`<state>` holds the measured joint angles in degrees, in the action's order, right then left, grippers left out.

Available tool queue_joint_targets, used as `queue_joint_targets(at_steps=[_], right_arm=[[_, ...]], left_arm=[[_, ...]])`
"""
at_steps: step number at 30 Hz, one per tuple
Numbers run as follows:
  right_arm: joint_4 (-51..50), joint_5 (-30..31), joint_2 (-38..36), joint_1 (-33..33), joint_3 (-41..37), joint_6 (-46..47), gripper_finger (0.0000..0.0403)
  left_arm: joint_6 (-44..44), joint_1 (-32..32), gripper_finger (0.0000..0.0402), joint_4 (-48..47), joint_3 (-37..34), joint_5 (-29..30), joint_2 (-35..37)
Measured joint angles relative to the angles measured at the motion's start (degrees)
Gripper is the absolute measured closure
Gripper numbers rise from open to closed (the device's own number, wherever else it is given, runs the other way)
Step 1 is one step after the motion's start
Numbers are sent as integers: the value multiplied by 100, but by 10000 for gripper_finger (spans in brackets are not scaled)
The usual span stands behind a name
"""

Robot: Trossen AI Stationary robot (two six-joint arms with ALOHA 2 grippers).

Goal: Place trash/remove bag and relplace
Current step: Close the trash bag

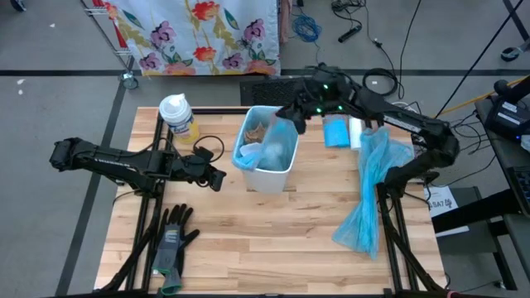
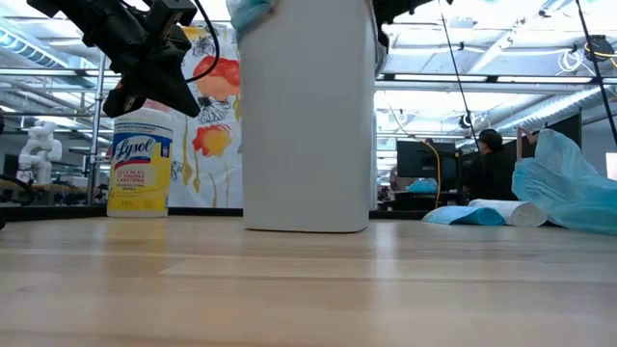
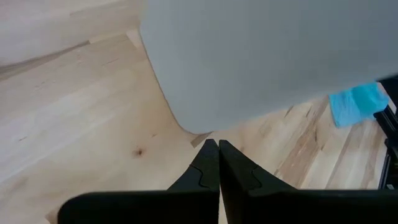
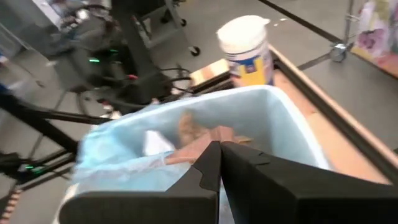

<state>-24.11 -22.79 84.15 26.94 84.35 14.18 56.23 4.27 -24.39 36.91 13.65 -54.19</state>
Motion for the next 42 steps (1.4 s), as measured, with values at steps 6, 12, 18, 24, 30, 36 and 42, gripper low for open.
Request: queue_joint_targets(at_steps=[6, 12, 18, 24, 30, 36, 42], right_arm=[[-9, -30, 462, 161, 557, -522, 403], [-873, -457, 807, -52, 1275, -1167, 403], [-2101, 1020, 1156, -203, 2116, -2352, 403], [-3099, 762, 1295, 127, 2559, -2265, 403], [-3252, 1362, 1312, 554, 2571, -2691, 403], [-2556, 1022, 1433, 712, 2571, -2978, 403], [-3024, 900, 1357, 745, 2571, -2866, 403]], left_arm=[[-123, 0, 401, -2, 0, -4, 0], [-269, 0, 401, -18, 0, 0, 0], [-460, 0, 401, -21, 0, 4, 0], [-452, 0, 401, -15, 0, 13, 2], [-450, 0, 401, -17, 0, 37, 0], [-443, 0, 401, -11, 0, 39, 0], [-404, 0, 401, -16, 0, 37, 0]])
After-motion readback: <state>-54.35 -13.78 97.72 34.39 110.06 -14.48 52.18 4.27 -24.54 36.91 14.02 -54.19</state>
